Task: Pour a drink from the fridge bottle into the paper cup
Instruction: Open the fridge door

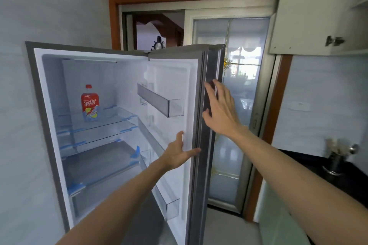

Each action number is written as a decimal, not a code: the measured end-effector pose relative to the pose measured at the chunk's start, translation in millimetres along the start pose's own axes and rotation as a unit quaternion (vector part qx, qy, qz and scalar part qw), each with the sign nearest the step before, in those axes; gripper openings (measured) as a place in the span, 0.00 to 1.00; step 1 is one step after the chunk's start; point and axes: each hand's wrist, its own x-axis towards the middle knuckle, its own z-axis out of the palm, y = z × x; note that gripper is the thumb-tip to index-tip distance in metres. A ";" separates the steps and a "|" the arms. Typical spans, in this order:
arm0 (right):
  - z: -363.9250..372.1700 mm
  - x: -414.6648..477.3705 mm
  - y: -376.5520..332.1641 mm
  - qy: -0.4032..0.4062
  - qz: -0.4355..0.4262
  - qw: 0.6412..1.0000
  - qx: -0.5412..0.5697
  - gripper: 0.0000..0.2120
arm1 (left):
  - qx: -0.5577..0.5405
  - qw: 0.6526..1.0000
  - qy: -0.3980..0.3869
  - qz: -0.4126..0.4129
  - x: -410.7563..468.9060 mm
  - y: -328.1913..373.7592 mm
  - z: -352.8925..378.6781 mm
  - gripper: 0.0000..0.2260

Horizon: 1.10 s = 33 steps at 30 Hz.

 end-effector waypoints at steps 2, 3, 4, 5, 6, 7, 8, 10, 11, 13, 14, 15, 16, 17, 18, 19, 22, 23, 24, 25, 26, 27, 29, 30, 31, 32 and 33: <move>1.2 -0.7 15.3 -0.047 0.024 0.999 -0.011 0.41 | -0.004 1.000 -0.013 0.008 10.2 8.1 9.8 0.45; 1.4 -0.2 22.3 -0.071 0.037 0.997 -0.013 0.41 | -0.008 1.000 -0.021 0.009 15.3 11.2 14.2 0.45; 0.9 0.9 28.9 -0.094 0.049 0.994 -0.013 0.42 | -0.013 0.999 -0.031 0.011 20.8 13.6 18.6 0.46; -0.2 2.0 35.2 -0.114 0.061 0.992 -0.011 0.43 | -0.018 0.999 -0.041 0.013 26.5 15.6 22.9 0.46; -1.2 3.2 41.1 -0.132 0.072 0.989 -0.010 0.43 | -0.022 0.998 -0.051 0.014 31.6 17.8 26.9 0.47; -1.9 4.8 46.8 -0.147 0.082 0.986 -0.010 0.44 | -0.025 0.998 -0.060 0.016 37.1 19.6 30.7 0.47; -2.6 6.6 52.7 -0.160 0.092 0.983 -0.009 0.44 | -0.026 0.997 -0.068 0.019 42.0 21.5 33.9 0.48; -4.4 10.5 63.1 -0.182 0.112 0.977 -0.008 0.45 | -0.028 0.996 -0.084 0.021 51.3 25.0 39.0 0.49; -5.1 12.0 67.6 -0.192 0.120 0.974 -0.008 0.46 | -0.029 0.995 -0.094 0.023 55.3 26.5 40.8 0.50; -6.2 14.5 75.5 -0.207 0.133 0.969 -0.007 0.46 | -0.034 0.992 -0.114 0.027 61.4 30.3 42.8 0.53; -5.9 15.7 79.0 -0.213 0.137 0.967 -0.007 0.47 | -0.037 0.991 -0.124 0.027 64.3 32.0 43.5 0.55; -5.3 16.8 82.2 -0.219 0.140 0.965 -0.009 0.47 | -0.037 0.990 -0.133 0.028 68.1 33.2 44.3 0.56; -4.3 17.8 85.1 -0.226 0.142 0.964 -0.013 0.48 | -0.036 0.989 -0.141 0.028 71.6 34.9 44.7 0.55; -3.7 18.6 87.3 -0.231 0.144 0.962 -0.017 0.49 | -0.034 0.988 -0.149 0.027 75.4 36.3 45.4 0.55; -3.3 19.0 89.4 -0.234 0.148 0.961 -0.017 0.49 | -0.034 0.987 -0.156 0.024 78.2 37.5 45.9 0.55; -3.1 19.6 90.8 -0.236 0.152 0.960 -0.015 0.50 | -0.035 0.986 -0.164 0.023 80.3 39.0 46.0 0.56; -3.2 20.9 92.3 -0.243 0.164 0.956 -0.015 0.50 | -0.039 0.983 -0.181 0.018 83.5 43.6 45.1 0.58; -3.0 21.6 92.2 -0.245 0.166 0.955 -0.018 0.50 | -0.037 0.982 -0.182 0.020 84.2 44.5 45.6 0.58; -2.9 22.2 92.2 -0.246 0.166 0.955 -0.019 0.50 | -0.031 0.983 -0.181 0.022 85.0 45.0 46.5 0.57; -2.9 22.8 92.6 -0.247 0.167 0.954 -0.020 0.50 | -0.020 0.984 -0.176 0.026 86.3 44.9 48.0 0.55; -3.3 23.0 93.4 -0.247 0.167 0.954 -0.018 0.49 | -0.008 0.985 -0.169 0.032 86.7 44.8 49.1 0.53; -4.1 23.1 94.4 -0.247 0.167 0.954 -0.016 0.49 | 0.003 0.986 -0.159 0.039 87.4 44.1 50.2 0.52; -5.6 22.2 95.5 -0.241 0.160 0.957 -0.016 0.47 | 0.017 0.989 -0.138 0.050 88.0 40.7 50.0 0.50; -6.7 21.3 95.2 -0.235 0.151 0.960 -0.019 0.46 | 0.021 0.990 -0.128 0.052 86.7 39.1 47.9 0.49; -7.9 20.8 93.5 -0.226 0.140 0.964 -0.024 0.45 | 0.027 0.991 -0.117 0.056 84.6 37.5 44.3 0.48; -9.7 20.7 91.3 -0.217 0.127 0.968 -0.025 0.44 | 0.034 0.992 -0.106 0.056 81.3 35.7 38.9 0.47; -11.3 21.1 87.9 -0.210 0.114 0.971 -0.022 0.43 | 0.041 0.993 -0.093 0.056 78.1 32.9 32.7 0.46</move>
